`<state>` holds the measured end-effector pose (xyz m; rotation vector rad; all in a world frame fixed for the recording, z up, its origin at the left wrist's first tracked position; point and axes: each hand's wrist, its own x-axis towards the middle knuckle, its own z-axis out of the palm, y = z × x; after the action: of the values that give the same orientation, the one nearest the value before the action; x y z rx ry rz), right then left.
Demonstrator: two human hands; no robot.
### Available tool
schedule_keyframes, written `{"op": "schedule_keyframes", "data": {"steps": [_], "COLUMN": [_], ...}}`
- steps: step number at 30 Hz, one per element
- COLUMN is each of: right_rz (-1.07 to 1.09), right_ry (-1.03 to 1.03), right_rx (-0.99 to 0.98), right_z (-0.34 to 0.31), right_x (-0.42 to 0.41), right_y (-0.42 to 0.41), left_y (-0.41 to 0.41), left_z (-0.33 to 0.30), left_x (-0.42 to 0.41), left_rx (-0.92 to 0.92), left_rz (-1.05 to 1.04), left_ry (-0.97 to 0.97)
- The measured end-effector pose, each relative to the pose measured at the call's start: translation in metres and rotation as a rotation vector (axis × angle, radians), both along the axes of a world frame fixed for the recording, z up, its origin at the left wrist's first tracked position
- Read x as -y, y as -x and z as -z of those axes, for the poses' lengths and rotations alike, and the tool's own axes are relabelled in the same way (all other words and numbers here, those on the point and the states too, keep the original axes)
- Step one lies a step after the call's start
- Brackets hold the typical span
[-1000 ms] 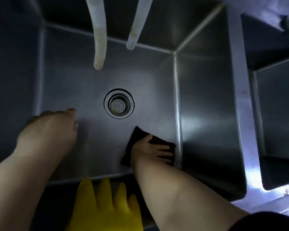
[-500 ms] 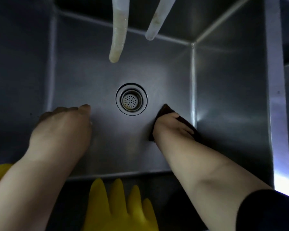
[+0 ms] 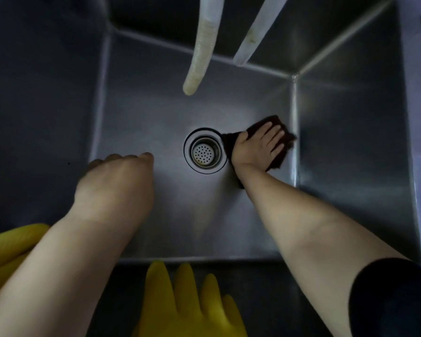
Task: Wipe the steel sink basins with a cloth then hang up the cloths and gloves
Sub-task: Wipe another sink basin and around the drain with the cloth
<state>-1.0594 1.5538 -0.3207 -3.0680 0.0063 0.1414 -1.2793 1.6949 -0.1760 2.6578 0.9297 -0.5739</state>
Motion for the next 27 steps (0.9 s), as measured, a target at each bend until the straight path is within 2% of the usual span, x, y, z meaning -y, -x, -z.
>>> {"op": "schedule_keyframes", "data": {"steps": [2, 6, 8, 11, 15, 19, 23, 27], "right_rz": [-0.283, -0.683, -0.815, -0.903, -0.937, -0.989, -1.138, -1.29], "right_ry": [0.001, -0.035, -0.085, -0.091, 0.028, 0.01, 0.001, 0.033], "right_rx": [0.008, 0.006, -0.016, -0.014, -0.067, -0.135, -0.207, -0.183], "right_z": [0.002, -0.002, -0.003, -0.006, -0.007, -0.009, -0.013, -0.019], "right_x": [0.002, 0.012, 0.006, -0.002, -0.011, -0.011, -0.005, 0.001], "right_y": [0.008, 0.056, 0.072, 0.082, 0.083, 0.07, 0.053, 0.035], "left_y": [0.0, -0.002, -0.001, -0.001, -0.002, -0.002, -0.001, 0.002], "left_z": [0.006, 0.007, 0.004, 0.001, -0.003, -0.003, 0.003, 0.009], "left_x": [0.001, 0.001, 0.002, 0.003, 0.004, 0.005, 0.002, -0.005], "left_rx": [0.047, 0.022, 0.031, 0.043, 0.05, 0.042, 0.04, 0.011], "left_rz": [0.04, 0.045, 0.033, 0.036, 0.034, 0.059, 0.035, -0.01], "left_ry": [-0.011, -0.029, -0.041, -0.05, -0.067, -0.085, -0.024, 0.015]}}
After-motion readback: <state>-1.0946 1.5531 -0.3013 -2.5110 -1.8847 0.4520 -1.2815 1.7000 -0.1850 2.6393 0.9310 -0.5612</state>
